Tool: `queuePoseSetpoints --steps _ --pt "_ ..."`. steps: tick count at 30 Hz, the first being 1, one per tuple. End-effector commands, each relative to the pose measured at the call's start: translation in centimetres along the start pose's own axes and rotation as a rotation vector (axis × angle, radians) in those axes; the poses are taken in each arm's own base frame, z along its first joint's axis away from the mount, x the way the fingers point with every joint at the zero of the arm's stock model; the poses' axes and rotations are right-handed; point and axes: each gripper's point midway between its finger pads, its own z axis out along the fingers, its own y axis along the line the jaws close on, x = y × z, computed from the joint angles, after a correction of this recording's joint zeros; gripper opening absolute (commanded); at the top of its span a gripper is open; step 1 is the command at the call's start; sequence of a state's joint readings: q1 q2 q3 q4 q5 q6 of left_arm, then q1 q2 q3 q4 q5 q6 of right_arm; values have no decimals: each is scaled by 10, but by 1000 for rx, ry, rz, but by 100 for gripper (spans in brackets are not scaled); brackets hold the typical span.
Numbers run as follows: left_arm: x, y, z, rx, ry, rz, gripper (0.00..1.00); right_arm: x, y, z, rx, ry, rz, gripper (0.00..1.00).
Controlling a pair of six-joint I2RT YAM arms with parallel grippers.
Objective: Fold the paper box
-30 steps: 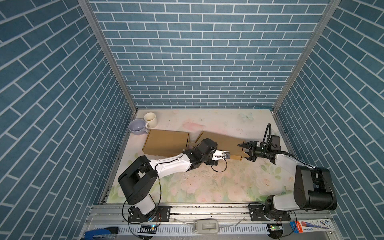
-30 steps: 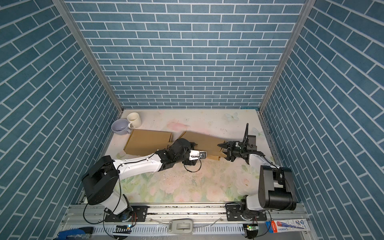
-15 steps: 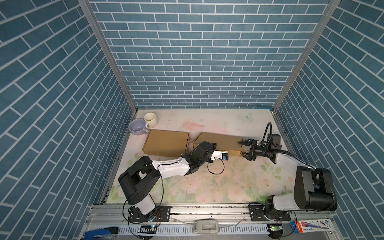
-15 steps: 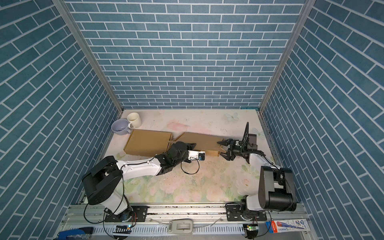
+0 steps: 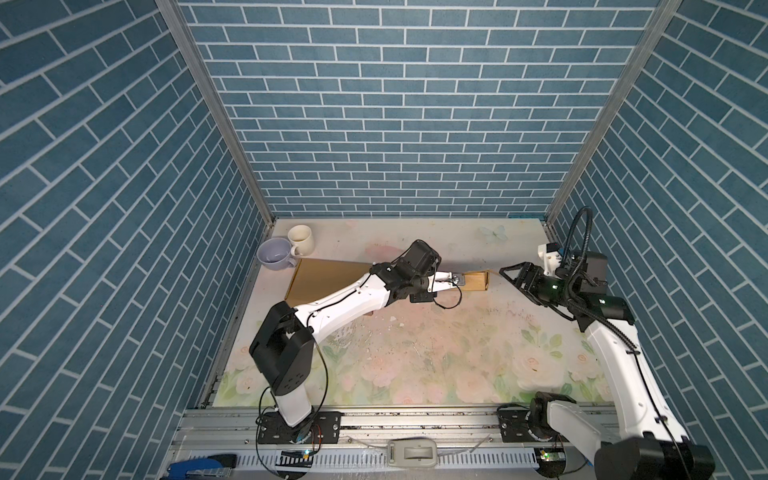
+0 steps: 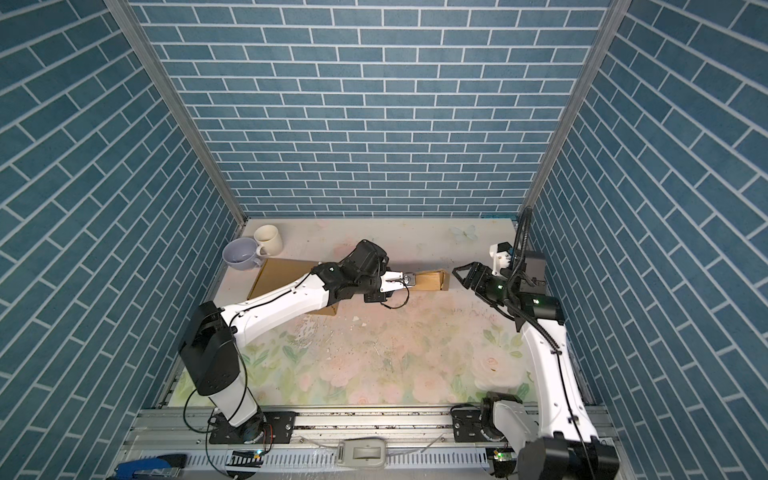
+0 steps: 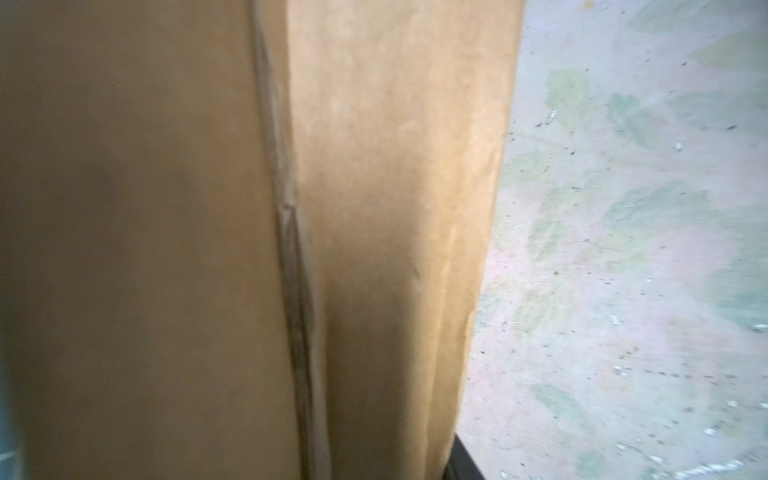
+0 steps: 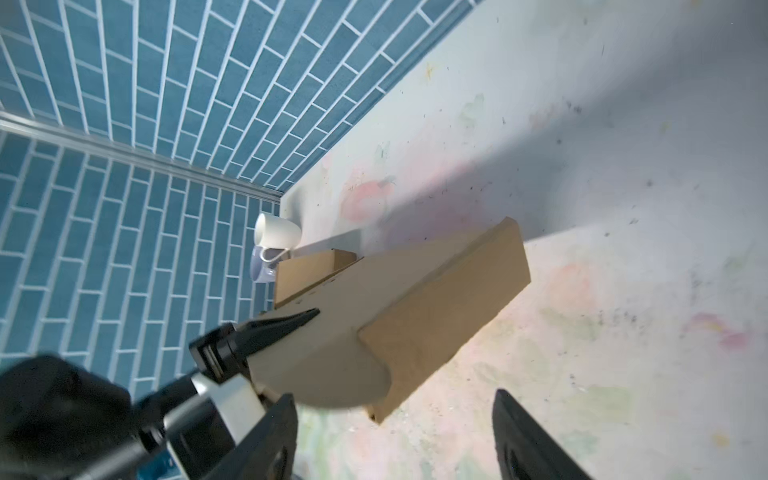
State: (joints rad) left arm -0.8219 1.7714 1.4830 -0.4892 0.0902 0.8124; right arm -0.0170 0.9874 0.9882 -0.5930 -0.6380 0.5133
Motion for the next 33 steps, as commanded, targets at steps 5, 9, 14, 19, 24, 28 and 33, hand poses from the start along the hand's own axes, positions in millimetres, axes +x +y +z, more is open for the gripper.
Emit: queuePoseSetpoints --steps 5,9,14,19,24,28,33 --pt "35 -68 10 398 195 -122 39 17 -14 13 199 154 -317 77" --pt "32 -68 16 423 195 -127 39 26 -13 33 162 197 -314 72" --pt "26 -59 22 443 196 -126 38 21 -13 43 151 211 -331 68" --pt "24 -50 30 452 199 -126 37 22 -17 51 152 238 -356 64" --pt "25 -44 40 465 201 -120 36 15 -37 61 234 232 -385 59" --pt "28 -42 49 467 209 -118 36 10 -56 78 295 245 -367 46" --pt "30 -42 61 479 211 -128 36 9 -63 81 330 252 -388 37"
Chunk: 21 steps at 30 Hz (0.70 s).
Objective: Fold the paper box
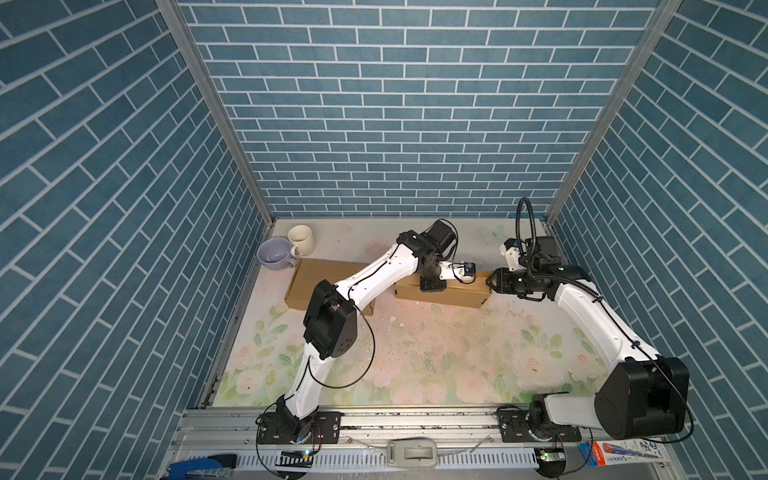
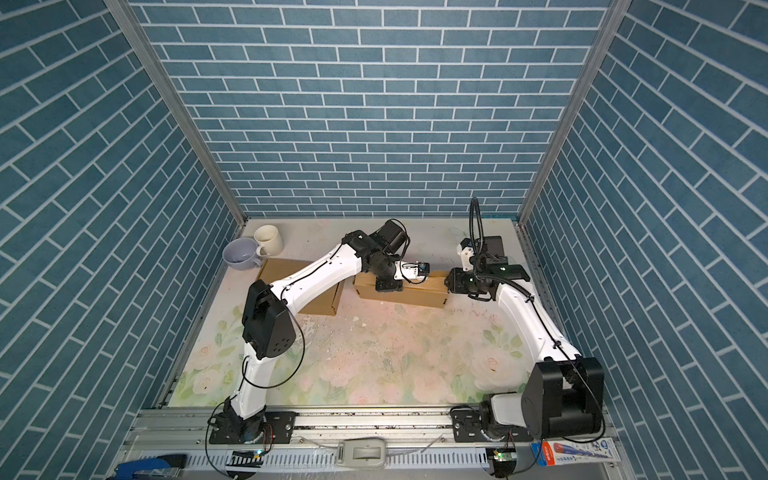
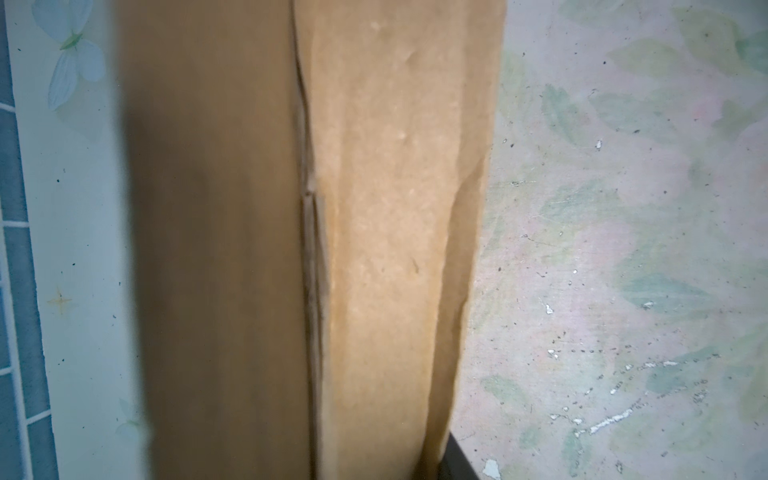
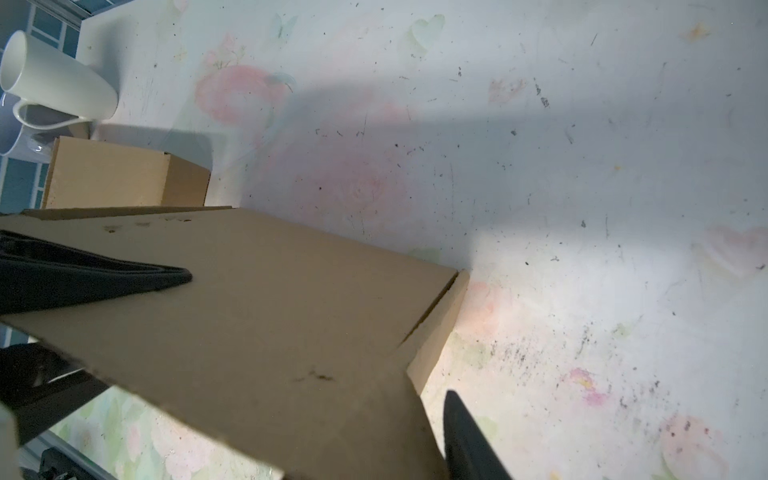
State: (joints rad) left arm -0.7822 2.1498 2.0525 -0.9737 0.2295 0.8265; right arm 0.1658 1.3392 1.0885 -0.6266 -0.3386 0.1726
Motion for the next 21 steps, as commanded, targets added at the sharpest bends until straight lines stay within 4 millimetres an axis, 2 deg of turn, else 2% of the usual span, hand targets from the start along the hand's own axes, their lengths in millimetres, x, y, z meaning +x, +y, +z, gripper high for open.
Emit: queuePoseSetpoints --steps 1,4,9,21 --pt "33 -34 40 196 95 -77 36 -6 -9 -3 77 0 -59 38" --pt "35 -31 46 204 93 -86 35 -14 -3 -21 79 -39 -93 48" --pt "39 -27 50 211 92 -100 34 -19 -2 -40 139 -9 -166 49" --pt "37 -26 50 210 84 -100 32 -22 2 -28 225 80 -298 29"
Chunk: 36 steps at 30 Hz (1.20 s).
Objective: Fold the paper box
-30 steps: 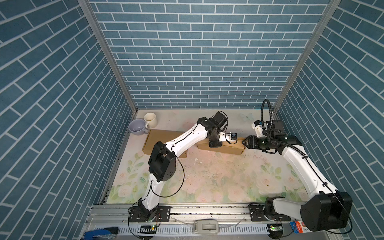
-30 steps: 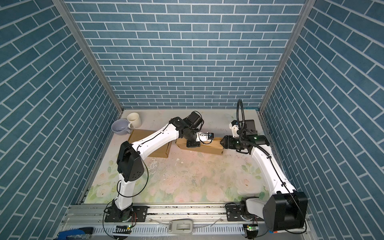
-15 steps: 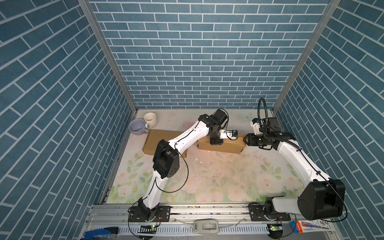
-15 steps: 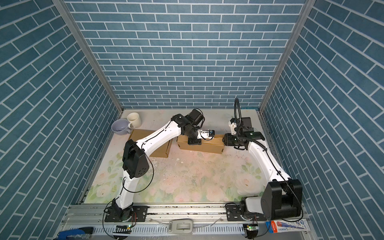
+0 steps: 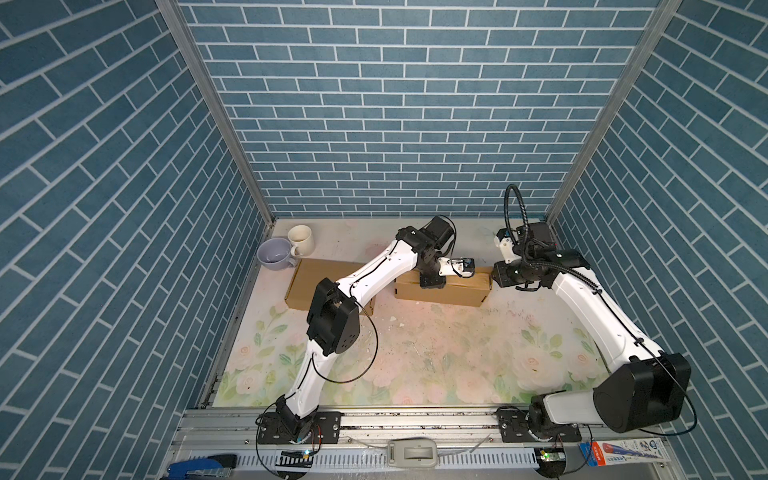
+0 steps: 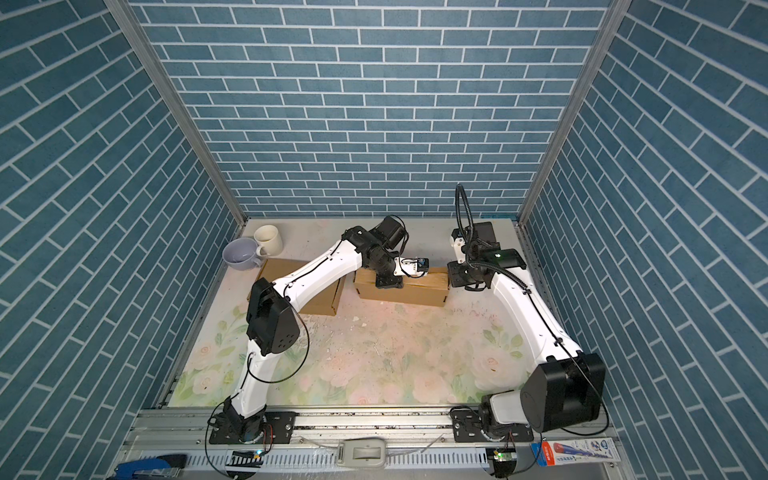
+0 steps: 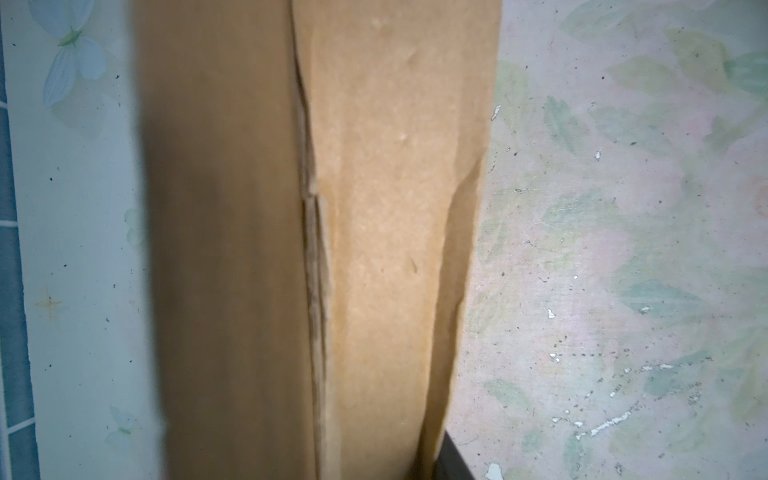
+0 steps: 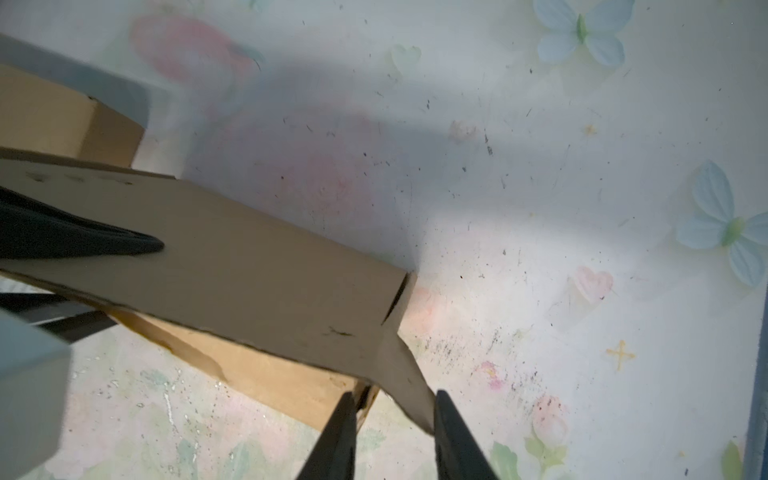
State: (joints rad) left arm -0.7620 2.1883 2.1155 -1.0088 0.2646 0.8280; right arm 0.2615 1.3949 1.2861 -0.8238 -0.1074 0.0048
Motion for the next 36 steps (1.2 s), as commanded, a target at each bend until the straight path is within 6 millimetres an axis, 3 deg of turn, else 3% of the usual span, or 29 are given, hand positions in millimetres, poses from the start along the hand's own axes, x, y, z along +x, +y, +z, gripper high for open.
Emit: queuePoseSetpoints --steps 1,10,25,36 --pt "39 -32 49 187 100 -85 32 -6 -3 -9 41 16 -69 26" --pt "36 -31 48 184 89 -85 31 -10 3 -11 27 32 51 0" --pt "35 -31 48 186 85 -88 31 -25 26 -9 -149 27 411 0" --pt "34 -32 48 191 79 -89 31 -25 20 -8 -314 -11 591 0"
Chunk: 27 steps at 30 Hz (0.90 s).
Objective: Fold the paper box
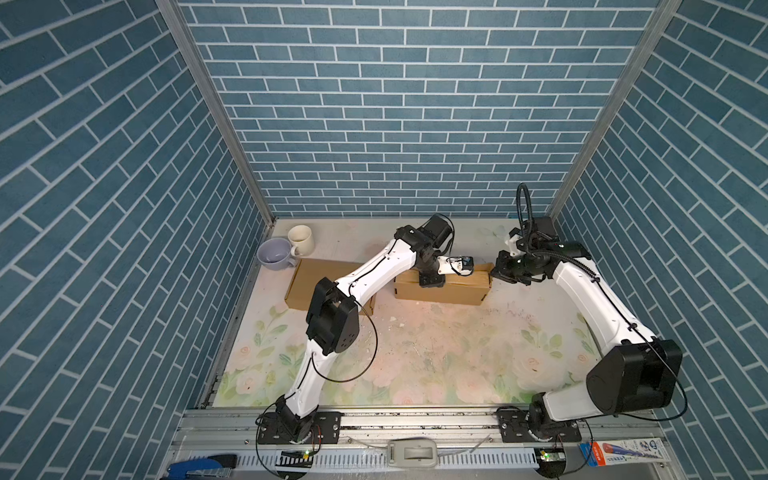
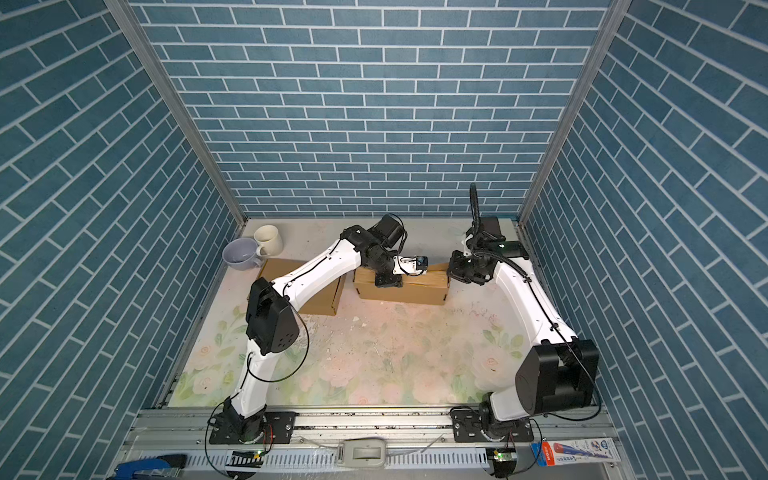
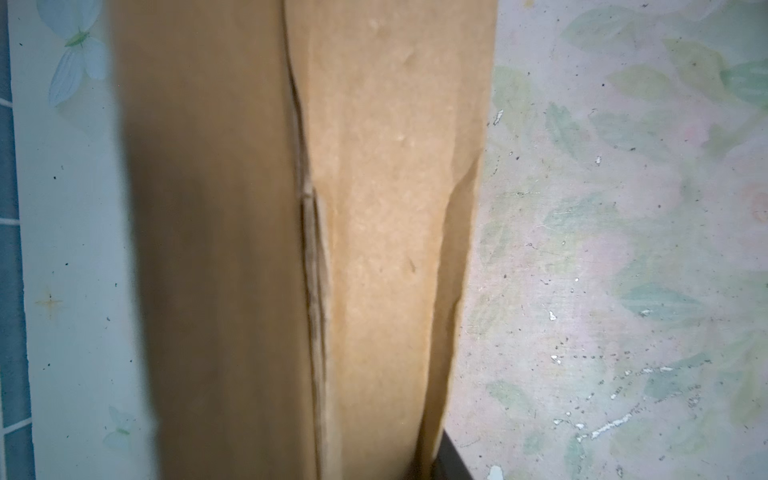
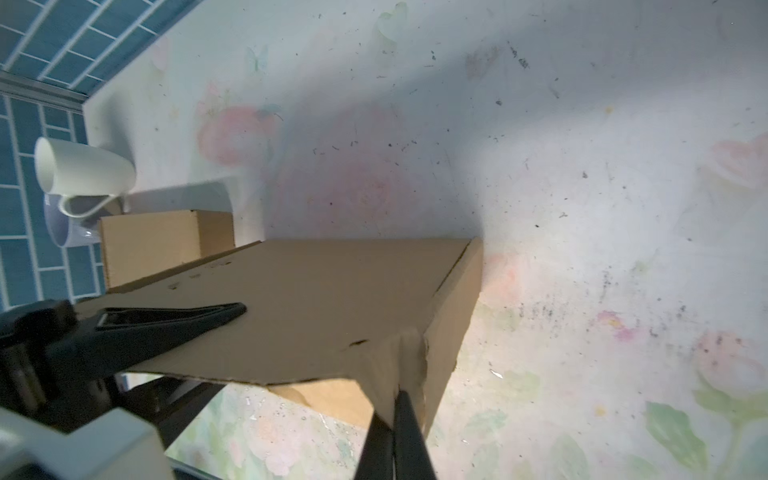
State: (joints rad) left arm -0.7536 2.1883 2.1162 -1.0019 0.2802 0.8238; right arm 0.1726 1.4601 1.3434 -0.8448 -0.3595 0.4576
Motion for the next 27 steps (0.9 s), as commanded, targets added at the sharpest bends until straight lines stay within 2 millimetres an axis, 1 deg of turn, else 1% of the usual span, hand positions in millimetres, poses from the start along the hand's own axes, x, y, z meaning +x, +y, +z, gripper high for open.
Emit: queuePoseSetpoints --steps 1,5,7,10,16,18,22,24,25,27 --pt "35 -34 48 187 93 -79 31 -5 17 -7 -138 -32 65 0" --pt "34 -33 47 183 93 -81 31 -5 15 -3 -174 -29 108 0" --pt "33 -32 46 180 91 -81 32 -4 5 1 -129 -35 113 0" --pt "35 -32 48 185 97 -84 31 2 -8 13 -96 -32 136 0" --pt "34 -30 48 175 99 -80 32 9 -25 26 -45 -37 147 0" --pt "34 -29 47 172 98 -78 32 7 -18 25 -83 -39 156 0" --pt "33 -30 49 180 94 -82 32 -5 4 14 -201 -55 191 0" --pt "33 -31 49 184 95 -84 32 -10 10 9 -245 -63 205 0" --pt "33 -31 49 184 96 -83 32 -11 10 7 -254 -66 214 0" --pt "34 -31 49 182 96 -82 32 -9 2 9 -220 -65 213 0"
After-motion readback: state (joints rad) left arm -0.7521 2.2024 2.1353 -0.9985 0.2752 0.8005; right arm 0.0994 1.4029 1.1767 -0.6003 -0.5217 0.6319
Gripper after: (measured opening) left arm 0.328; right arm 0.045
